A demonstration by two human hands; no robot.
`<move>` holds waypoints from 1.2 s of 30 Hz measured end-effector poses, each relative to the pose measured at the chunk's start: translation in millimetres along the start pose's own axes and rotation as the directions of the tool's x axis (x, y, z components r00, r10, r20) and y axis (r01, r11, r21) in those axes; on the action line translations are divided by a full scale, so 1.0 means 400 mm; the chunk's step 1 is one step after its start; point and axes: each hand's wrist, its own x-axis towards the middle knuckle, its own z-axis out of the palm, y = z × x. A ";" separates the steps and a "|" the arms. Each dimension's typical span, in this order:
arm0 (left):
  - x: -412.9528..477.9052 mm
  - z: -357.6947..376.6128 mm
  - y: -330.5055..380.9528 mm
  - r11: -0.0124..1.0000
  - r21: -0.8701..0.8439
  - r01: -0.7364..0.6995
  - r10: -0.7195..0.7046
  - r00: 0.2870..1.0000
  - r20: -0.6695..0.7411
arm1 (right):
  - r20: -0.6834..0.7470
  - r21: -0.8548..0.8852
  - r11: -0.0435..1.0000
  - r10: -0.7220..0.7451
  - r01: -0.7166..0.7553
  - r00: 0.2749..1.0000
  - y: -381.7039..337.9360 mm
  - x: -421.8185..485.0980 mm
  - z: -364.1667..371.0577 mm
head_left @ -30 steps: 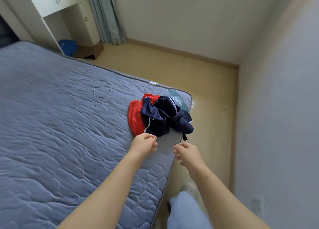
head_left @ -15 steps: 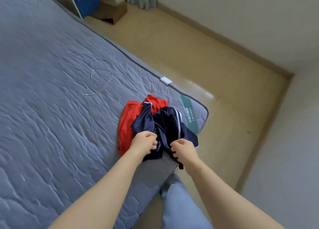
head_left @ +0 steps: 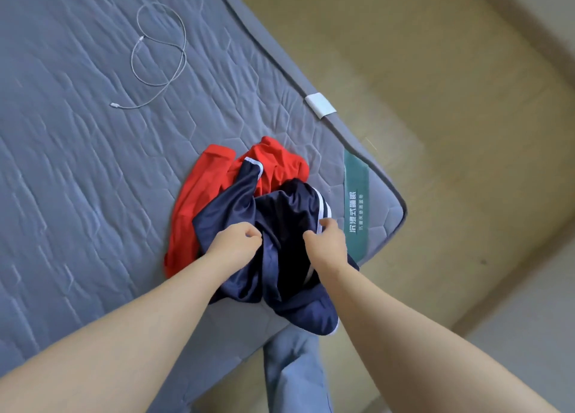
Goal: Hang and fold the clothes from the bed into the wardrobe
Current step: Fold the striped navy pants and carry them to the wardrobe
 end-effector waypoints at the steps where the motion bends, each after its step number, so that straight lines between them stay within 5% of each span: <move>1: 0.023 0.017 -0.008 1.000 -0.005 0.009 -0.009 1.000 0.000 | -0.027 -0.030 0.999 -0.012 0.011 1.000 0.001 0.032 0.009; 5: 0.083 0.057 -0.064 0.990 -0.096 0.107 -0.106 0.994 0.014 | -0.060 0.194 0.978 0.093 -0.080 0.994 -0.010 0.149 0.029; 9: 0.083 0.049 -0.112 0.932 -0.281 0.227 -0.221 0.974 0.054 | 0.069 0.413 0.877 0.240 -0.247 0.968 -0.004 0.218 0.048; 15: 0.026 -0.009 -0.166 0.853 -0.456 0.256 -0.269 0.962 0.037 | 0.299 0.409 0.890 0.078 -0.202 0.951 -0.046 0.111 0.132; 29: -0.307 -0.310 -0.338 0.713 -0.701 0.029 -0.173 0.975 -0.136 | 0.625 0.376 0.901 -0.074 -0.217 0.777 -0.235 -0.467 0.286; 36: -0.530 -0.536 -0.492 0.676 -0.703 -0.220 -0.113 0.912 -0.394 | 0.673 0.286 0.958 -0.214 0.018 0.708 -0.313 -0.762 0.424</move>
